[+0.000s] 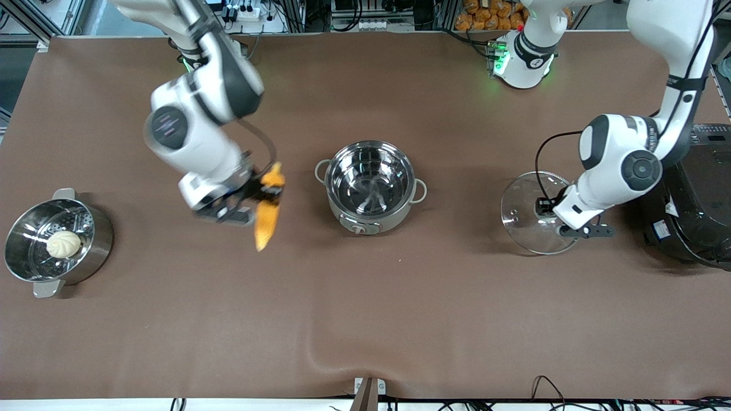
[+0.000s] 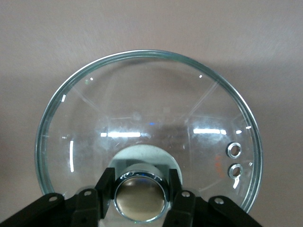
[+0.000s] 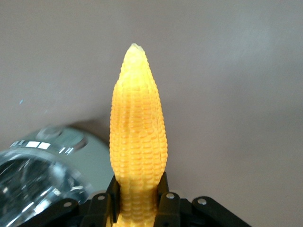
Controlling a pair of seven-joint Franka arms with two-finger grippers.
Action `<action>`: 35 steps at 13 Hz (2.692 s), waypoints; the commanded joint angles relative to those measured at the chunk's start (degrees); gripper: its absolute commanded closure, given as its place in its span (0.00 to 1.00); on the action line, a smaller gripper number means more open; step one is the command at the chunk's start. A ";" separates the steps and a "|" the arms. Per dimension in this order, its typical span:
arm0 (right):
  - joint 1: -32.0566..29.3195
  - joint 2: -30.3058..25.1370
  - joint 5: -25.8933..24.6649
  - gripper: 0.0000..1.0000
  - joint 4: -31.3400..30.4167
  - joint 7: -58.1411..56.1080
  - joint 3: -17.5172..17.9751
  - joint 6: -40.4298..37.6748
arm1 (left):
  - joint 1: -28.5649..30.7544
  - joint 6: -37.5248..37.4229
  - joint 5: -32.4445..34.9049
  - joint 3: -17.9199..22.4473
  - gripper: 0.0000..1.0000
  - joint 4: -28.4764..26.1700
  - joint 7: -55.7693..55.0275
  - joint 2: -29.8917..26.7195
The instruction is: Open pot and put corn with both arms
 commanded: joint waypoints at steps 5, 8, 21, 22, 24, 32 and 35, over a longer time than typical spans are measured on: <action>16.54 11.26 -7.90 1.00 8.74 25.75 -0.91 2.92 | 0.50 3.80 4.22 0.28 1.00 -3.54 -1.01 1.53; 19.95 15.77 -7.10 1.00 13.50 27.17 -0.99 6.89 | 1.81 3.98 4.67 0.19 0.96 -3.19 -1.18 2.41; 13.40 11.66 -7.89 0.00 14.65 23.14 -1.35 1.49 | 1.46 -23.75 4.05 -2.35 0.00 27.00 -2.06 -3.21; 11.38 8.86 -7.89 0.00 14.57 20.95 -1.35 -3.33 | 1.46 -27.62 4.05 -2.96 0.00 31.31 -2.06 -2.95; 6.12 3.67 -7.89 0.00 14.13 16.55 -1.35 -9.60 | 1.55 -34.13 3.79 -3.58 0.00 38.00 -1.89 -2.94; -13.76 -9.61 -6.93 0.00 15.09 -7.77 -1.26 -23.56 | 1.64 -44.97 1.24 -3.41 0.00 40.84 -1.89 -12.43; -18.85 -12.00 -7.01 0.00 16.93 -17.89 -1.61 -31.66 | -2.73 -45.85 -0.77 1.30 0.00 39.09 -1.89 -13.93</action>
